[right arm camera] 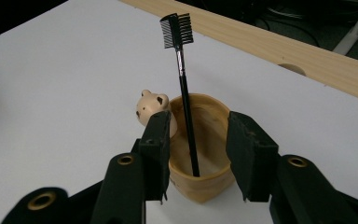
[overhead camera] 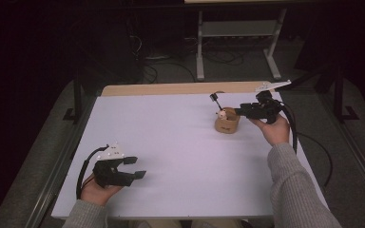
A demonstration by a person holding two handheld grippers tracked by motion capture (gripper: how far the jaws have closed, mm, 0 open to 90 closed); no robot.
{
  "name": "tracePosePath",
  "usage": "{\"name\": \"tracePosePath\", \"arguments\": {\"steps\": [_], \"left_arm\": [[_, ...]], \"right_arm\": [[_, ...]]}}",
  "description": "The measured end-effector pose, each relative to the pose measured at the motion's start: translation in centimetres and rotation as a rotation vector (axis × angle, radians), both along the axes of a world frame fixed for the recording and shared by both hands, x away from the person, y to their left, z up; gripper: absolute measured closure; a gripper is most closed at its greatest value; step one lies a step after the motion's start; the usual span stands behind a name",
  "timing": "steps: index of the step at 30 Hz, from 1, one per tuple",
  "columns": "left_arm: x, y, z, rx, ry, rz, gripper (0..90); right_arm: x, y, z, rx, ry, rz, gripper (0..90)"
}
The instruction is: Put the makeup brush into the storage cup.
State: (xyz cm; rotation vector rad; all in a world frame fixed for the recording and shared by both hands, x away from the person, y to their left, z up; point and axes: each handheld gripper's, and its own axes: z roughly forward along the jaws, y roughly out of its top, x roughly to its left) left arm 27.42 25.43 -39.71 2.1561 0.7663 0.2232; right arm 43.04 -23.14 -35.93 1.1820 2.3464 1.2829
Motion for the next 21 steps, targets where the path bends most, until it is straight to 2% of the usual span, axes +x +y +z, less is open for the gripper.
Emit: {"name": "tracePosePath", "arguments": {"steps": [3,6,9,13,15,21], "left_arm": [[0.0,-0.1,0.0,0.002,-0.003,-0.001,35.0],[0.0,0.0,0.1,0.011,-0.005,-0.006,35.0],[0.0,0.0,0.0,0.002,-0.001,0.005,34.5],[0.0,0.0,0.0,0.015,-0.004,0.000,34.1],[0.0,0.0,-0.1,0.009,-0.004,0.003,34.1],[0.0,-0.1,0.0,0.009,-0.007,0.008,33.3]], "right_arm": [[-0.3,-0.1,0.2,0.007,0.005,-0.002,54.2],[-0.6,-0.3,0.3,0.011,-0.011,0.003,52.7],[-1.0,-0.3,0.3,0.020,-0.004,0.002,50.3],[-1.5,-0.2,0.0,0.018,0.000,-0.005,42.0],[-1.9,-0.3,-0.2,0.045,0.003,0.000,42.0],[-2.9,-0.1,-0.6,0.028,-0.007,0.019,40.3]]}}
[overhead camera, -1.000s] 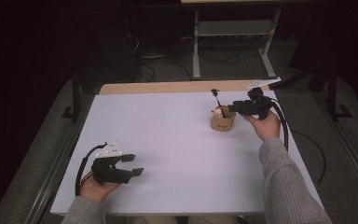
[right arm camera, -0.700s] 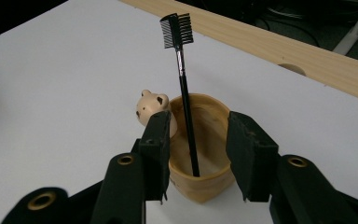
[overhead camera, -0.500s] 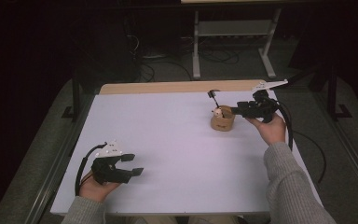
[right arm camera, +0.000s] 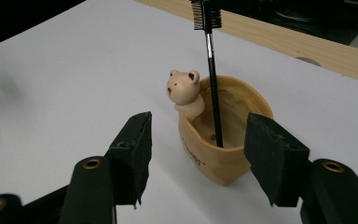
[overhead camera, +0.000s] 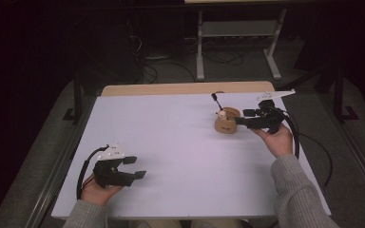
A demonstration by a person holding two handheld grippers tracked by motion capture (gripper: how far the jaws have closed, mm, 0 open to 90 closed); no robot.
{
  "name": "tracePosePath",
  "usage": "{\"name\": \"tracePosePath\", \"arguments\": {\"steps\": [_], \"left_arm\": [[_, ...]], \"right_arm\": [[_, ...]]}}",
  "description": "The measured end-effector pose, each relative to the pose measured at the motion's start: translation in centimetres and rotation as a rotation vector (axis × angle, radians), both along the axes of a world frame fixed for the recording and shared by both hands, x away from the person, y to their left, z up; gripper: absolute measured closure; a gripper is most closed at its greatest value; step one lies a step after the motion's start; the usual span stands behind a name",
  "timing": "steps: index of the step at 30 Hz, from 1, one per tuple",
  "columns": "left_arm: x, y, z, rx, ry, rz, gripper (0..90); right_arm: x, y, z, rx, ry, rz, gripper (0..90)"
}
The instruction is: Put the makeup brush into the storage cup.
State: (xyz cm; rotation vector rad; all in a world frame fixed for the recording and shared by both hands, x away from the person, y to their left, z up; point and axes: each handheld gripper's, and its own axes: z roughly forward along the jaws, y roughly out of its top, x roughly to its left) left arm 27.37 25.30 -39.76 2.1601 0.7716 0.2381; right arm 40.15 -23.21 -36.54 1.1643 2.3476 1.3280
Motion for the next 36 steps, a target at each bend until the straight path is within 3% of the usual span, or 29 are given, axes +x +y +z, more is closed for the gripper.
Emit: {"name": "tracePosePath", "arguments": {"steps": [15,36], "left_arm": [[0.1,0.0,-0.1,-0.008,0.003,0.007,33.0],[0.1,0.5,0.2,-0.012,-0.007,0.015,32.9]], "right_arm": [[-2.0,0.8,0.8,-0.021,-0.054,0.050,38.5],[-4.5,0.9,1.2,0.013,-0.072,0.085,35.7]]}}
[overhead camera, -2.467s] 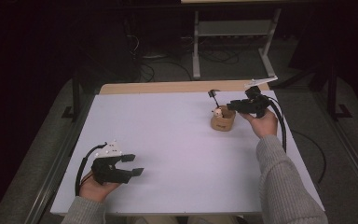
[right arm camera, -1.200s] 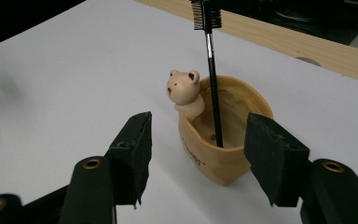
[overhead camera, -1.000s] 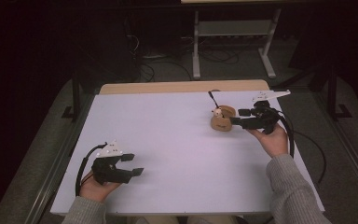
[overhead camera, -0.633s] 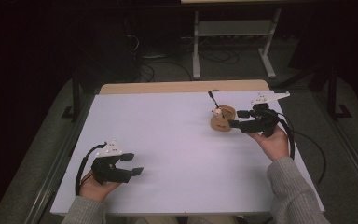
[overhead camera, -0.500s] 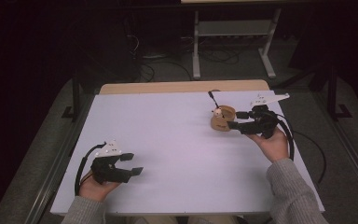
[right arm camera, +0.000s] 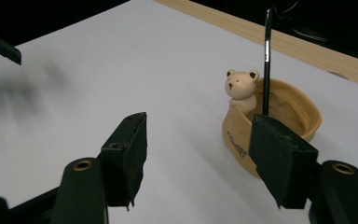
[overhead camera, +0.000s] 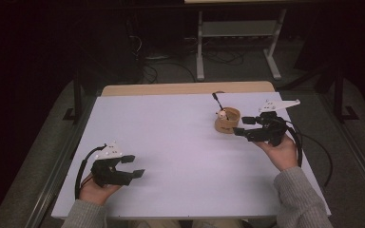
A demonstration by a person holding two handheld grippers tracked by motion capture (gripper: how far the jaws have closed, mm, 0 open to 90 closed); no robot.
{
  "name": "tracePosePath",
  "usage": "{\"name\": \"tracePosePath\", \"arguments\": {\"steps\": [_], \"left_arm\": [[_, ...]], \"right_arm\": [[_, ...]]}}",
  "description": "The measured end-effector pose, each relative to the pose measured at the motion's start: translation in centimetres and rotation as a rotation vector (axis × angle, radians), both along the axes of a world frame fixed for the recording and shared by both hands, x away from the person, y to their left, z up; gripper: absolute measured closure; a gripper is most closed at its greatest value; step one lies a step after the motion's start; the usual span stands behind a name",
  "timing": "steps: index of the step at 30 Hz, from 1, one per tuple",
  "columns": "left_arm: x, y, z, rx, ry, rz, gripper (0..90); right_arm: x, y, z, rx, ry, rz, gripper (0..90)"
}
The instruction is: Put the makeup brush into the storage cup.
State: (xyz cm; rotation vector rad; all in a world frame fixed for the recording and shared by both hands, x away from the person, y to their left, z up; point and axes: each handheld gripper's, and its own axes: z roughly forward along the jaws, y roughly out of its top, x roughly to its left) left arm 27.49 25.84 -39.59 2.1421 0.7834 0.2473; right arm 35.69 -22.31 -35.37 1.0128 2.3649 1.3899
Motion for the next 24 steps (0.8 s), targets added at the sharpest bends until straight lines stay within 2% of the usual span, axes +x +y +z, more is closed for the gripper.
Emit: {"name": "tracePosePath", "arguments": {"steps": [4,8,10,15,18,24], "left_arm": [[0.0,-0.1,0.0,0.001,-0.003,-0.004,32.8],[0.0,0.0,0.1,0.025,-0.005,-0.015,32.7],[0.0,-0.1,0.0,0.014,-0.002,-0.005,32.5],[0.0,-0.1,0.1,0.022,-0.009,-0.006,32.4],[0.0,-0.1,0.0,0.005,-0.002,0.008,32.4],[-0.1,-0.1,0.1,0.011,0.002,0.008,32.1]], "right_arm": [[-0.6,0.3,-0.1,-0.005,-0.003,0.010,34.2],[-1.1,0.4,-0.4,-0.010,0.001,0.015,32.3],[-1.3,0.3,-0.6,-0.007,0.010,0.014,31.6],[-1.8,0.3,-1.0,-0.002,0.016,0.014,30.7],[-2.1,0.3,-1.3,0.002,0.019,0.011,30.6],[-2.5,0.7,-1.8,-0.021,0.016,0.028,30.9]]}}
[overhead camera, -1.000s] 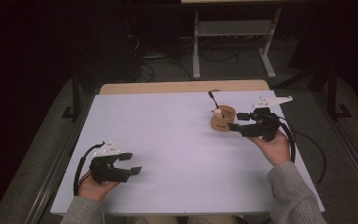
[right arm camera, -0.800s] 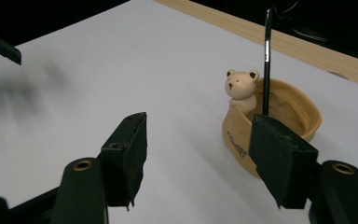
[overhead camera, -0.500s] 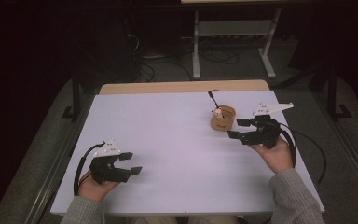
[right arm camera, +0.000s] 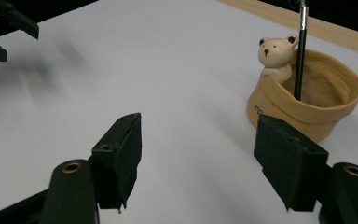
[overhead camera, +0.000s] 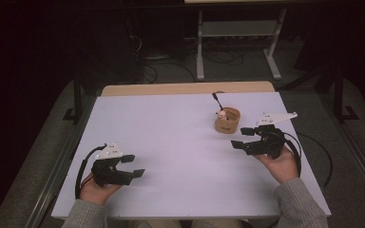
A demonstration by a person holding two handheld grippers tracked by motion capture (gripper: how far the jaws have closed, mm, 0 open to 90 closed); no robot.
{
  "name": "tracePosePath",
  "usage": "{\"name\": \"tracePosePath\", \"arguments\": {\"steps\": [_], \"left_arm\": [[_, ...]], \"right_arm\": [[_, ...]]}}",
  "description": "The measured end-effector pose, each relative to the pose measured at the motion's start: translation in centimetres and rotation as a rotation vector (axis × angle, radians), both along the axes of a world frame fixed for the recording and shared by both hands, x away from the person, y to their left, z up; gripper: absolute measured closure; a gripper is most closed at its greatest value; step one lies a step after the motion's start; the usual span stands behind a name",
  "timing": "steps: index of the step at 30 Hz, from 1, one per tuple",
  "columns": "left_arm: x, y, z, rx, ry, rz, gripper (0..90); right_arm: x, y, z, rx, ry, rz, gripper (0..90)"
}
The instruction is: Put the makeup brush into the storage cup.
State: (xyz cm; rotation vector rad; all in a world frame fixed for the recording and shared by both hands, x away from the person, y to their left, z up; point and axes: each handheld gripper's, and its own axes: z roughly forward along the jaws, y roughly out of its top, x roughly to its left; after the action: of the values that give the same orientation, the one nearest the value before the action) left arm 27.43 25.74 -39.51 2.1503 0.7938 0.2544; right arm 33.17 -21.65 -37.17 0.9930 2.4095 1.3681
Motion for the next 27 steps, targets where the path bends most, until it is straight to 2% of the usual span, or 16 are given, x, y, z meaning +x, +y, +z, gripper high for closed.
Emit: {"name": "tracePosePath", "arguments": {"steps": [9,15,27], "left_arm": [[0.1,0.1,0.0,-0.002,-0.005,-0.005,31.2],[0.1,0.1,0.0,-0.022,0.004,0.008,30.1],[0.1,-0.1,0.1,-0.022,-0.007,0.001,29.0]], "right_arm": [[-0.6,0.2,-0.6,0.001,-0.001,0.005,30.0],[-1.0,0.2,-0.6,0.020,-0.005,0.005,29.9],[-2.3,0.2,-2.0,0.020,0.016,0.021,29.2]]}}
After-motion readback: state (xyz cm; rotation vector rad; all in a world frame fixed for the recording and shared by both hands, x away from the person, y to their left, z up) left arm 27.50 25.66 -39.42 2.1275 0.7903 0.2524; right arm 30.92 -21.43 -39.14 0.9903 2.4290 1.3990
